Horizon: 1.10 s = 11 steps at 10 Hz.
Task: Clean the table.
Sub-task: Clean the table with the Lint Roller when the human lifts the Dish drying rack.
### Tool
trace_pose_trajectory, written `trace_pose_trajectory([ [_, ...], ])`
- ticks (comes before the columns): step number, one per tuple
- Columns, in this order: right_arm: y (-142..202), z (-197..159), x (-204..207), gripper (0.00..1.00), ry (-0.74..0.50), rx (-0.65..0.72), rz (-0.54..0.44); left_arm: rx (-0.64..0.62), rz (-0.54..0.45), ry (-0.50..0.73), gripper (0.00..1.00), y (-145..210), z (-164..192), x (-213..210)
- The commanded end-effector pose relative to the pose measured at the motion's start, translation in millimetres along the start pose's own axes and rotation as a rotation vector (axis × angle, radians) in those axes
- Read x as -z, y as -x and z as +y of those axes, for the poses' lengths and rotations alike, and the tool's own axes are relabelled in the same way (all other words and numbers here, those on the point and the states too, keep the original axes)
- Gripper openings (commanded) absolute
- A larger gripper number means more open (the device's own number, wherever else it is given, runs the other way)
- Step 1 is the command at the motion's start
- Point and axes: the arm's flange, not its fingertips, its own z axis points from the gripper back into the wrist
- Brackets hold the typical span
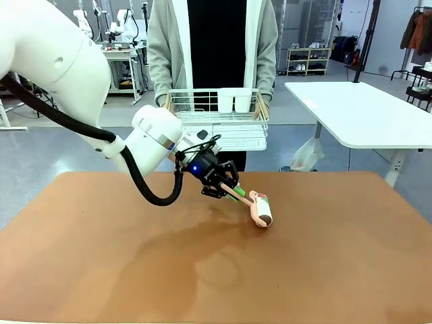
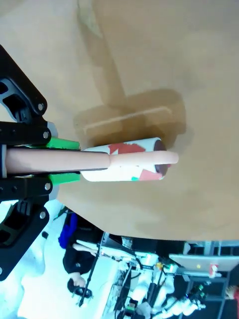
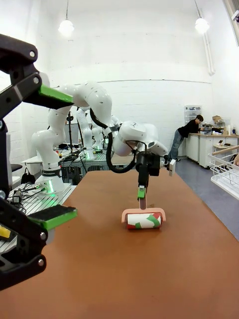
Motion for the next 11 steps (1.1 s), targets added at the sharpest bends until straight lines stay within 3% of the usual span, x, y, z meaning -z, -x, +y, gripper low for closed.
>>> trace_pose_trajectory([
  [1, 2, 3, 0, 1.00, -0.009, -0.002, -0.001, 0.114, 0.099, -0.161, 0.21, 14, -75, -35],
  [2, 2, 3, 0, 1.00, -0.009, -0.002, -0.001, 0.167, 0.049, -0.257, 0.21, 0, -127, -68],
  [4, 2, 3, 0, 1.00, -0.009, -0.002, -0.001, 0.147, 0.055, -0.272, 0.21, -5, -152, -94],
  [6, 2, 3, 0, 1.00, -0.009, -0.002, -0.001, 0.093, 0.021, -0.348, 0.21, 4, -147, -110],
  [8, 2, 3, 0, 1.00, -0.009, -0.002, -0.001, -0.001, -0.100, -0.577, 0.21, 33, -134, -165],
  [10, 2, 3, 0, 1.00, -0.009, -0.002, -0.001, -0.142, -0.218, -0.782, 0.21, 91, -90, -244],
  [11, 2, 3, 0, 1.00, -0.009, -0.002, -0.001, -0.169, -0.221, -0.812, 0.21, 132, -58, -286],
])
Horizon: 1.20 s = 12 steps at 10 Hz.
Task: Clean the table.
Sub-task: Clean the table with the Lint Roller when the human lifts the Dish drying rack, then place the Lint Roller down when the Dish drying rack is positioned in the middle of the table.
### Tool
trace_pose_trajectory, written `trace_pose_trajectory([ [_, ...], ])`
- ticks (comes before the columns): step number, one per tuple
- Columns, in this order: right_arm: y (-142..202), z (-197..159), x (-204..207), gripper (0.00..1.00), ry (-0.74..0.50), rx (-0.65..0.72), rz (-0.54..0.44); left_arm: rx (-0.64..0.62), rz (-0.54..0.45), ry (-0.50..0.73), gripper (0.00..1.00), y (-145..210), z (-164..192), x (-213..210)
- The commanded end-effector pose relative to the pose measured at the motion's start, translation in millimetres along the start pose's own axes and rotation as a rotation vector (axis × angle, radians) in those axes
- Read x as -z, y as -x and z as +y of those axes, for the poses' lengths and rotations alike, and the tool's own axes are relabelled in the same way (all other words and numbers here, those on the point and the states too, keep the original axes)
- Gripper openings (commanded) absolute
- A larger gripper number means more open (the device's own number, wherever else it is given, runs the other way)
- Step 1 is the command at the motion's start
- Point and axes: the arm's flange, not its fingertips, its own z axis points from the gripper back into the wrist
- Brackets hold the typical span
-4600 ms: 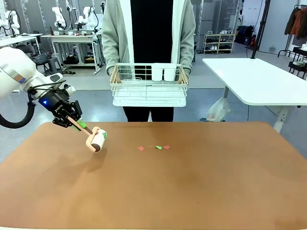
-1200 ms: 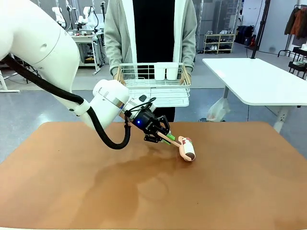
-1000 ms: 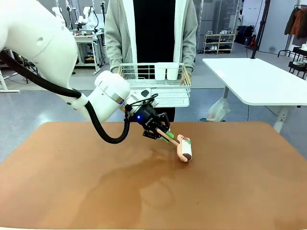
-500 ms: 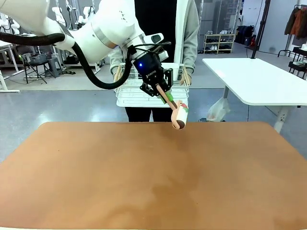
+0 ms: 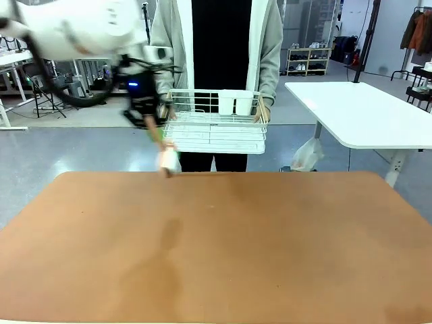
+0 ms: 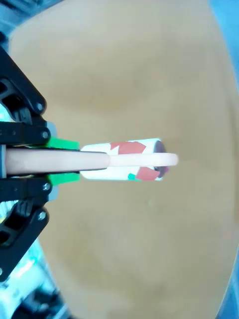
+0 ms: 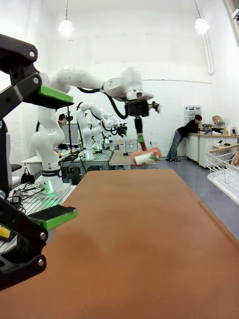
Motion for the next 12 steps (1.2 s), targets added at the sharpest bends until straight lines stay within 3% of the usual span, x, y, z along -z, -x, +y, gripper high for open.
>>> trace_pose_trajectory([
  [1, 2, 2, 1, 1.00, -0.009, -0.002, 0.001, -0.056, -0.029, -0.176, 0.21, 72, 83, -20],
  [3, 2, 2, 1, 1.00, -0.009, -0.002, 0.001, -0.078, -0.066, -0.249, 0.21, 109, 142, -33],
  [5, 2, 2, 1, 1.00, -0.009, -0.002, 0.001, -0.028, -0.093, -0.156, 0.21, 131, 174, -32],
  [6, 2, 2, 1, 1.00, -0.009, -0.002, 0.001, -0.014, -0.108, -0.115, 0.21, 133, 178, -31],
  [7, 2, 2, 1, 1.00, -0.009, -0.002, 0.001, -0.068, -0.049, -0.213, 0.21, 129, 174, -34],
  [12, 2, 2, 1, 1.00, -0.009, -0.002, 0.001, -0.068, -0.049, -0.213, 0.21, 129, 174, -34],
])
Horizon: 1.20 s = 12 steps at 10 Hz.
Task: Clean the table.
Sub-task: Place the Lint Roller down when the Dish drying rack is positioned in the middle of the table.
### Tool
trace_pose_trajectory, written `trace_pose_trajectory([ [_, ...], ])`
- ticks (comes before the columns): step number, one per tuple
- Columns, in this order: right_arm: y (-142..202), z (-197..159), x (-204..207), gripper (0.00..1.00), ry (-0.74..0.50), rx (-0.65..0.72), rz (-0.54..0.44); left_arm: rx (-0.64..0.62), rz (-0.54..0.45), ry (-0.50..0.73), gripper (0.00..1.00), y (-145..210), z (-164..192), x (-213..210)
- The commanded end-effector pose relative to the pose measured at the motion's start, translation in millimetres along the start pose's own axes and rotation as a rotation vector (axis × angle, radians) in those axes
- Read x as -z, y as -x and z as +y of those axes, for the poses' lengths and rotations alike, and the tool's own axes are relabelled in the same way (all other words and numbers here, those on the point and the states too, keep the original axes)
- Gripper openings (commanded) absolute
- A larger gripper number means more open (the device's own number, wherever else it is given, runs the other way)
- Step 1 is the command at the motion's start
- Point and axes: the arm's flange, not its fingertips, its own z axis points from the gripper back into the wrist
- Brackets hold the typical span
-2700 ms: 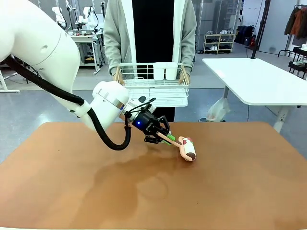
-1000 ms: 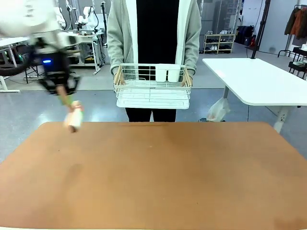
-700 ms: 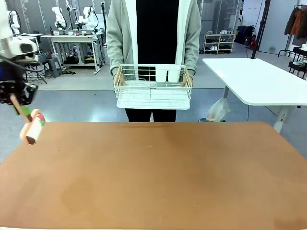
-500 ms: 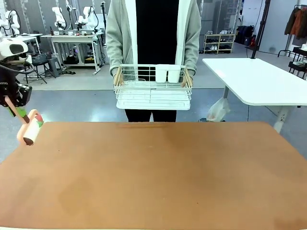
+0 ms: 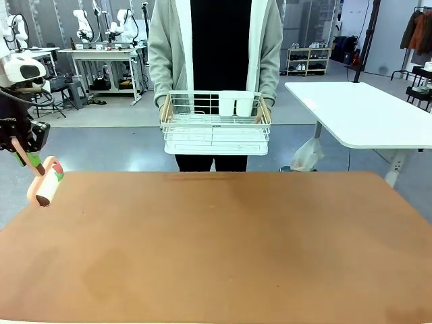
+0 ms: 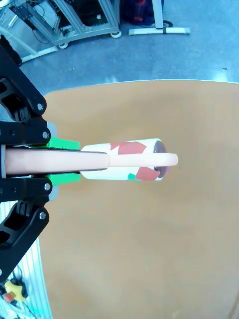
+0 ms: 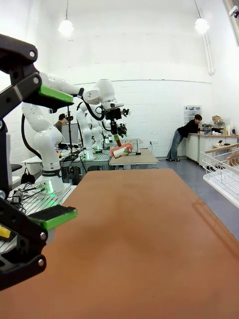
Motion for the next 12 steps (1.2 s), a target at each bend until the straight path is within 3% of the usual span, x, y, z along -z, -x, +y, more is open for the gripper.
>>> trace_pose_trajectory([
  [1, 1.6, 2.6, 0.4, 1.00, -0.009, -0.002, 0.000, -0.020, 0.007, -0.018, 0.21, -2.7, 0.8, -4.7],
  [12, 1.6, 2.6, 0.4, 1.00, -0.009, -0.002, 0.000, -0.020, 0.007, -0.018, 0.21, -2.7, 0.8, -4.7],
])
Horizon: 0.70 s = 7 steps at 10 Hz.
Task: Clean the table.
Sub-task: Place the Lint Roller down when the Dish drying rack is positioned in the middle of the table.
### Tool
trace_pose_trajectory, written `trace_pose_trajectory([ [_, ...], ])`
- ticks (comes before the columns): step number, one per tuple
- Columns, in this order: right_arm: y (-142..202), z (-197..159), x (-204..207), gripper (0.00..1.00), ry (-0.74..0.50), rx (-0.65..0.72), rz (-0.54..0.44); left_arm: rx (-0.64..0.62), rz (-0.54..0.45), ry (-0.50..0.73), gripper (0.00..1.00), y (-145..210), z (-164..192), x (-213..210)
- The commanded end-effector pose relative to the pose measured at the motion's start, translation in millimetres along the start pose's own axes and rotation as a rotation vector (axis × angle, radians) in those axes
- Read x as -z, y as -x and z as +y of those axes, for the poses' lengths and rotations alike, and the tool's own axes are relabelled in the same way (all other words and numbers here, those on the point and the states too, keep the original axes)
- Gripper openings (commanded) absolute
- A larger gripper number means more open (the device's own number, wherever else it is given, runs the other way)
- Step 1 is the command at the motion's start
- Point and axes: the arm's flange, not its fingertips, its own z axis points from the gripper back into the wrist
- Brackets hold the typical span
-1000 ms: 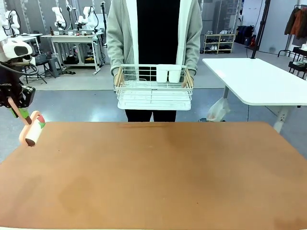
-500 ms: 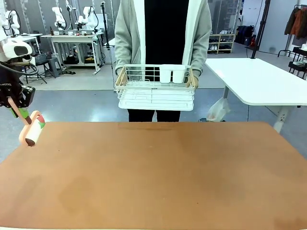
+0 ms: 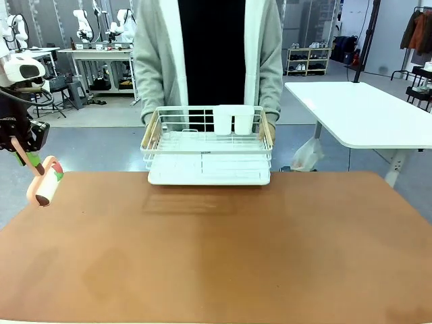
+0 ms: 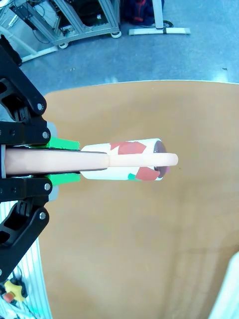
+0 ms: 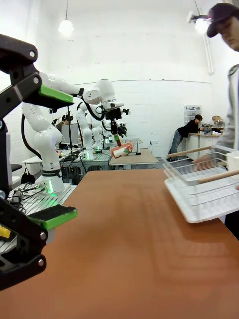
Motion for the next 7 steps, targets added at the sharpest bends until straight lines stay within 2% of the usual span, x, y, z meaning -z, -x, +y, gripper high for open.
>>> trace_pose_trajectory([
  [1, 1.6, 2.6, 0.4, 1.00, -0.009, -0.002, 0.000, -0.018, 0.008, -0.018, 0.21, -2.5, 0.1, -4.3],
  [7, 1.6, 2.6, 0.4, 1.00, -0.009, -0.002, 0.000, -0.018, 0.008, -0.018, 0.21, -2.5, 0.1, -4.3],
])
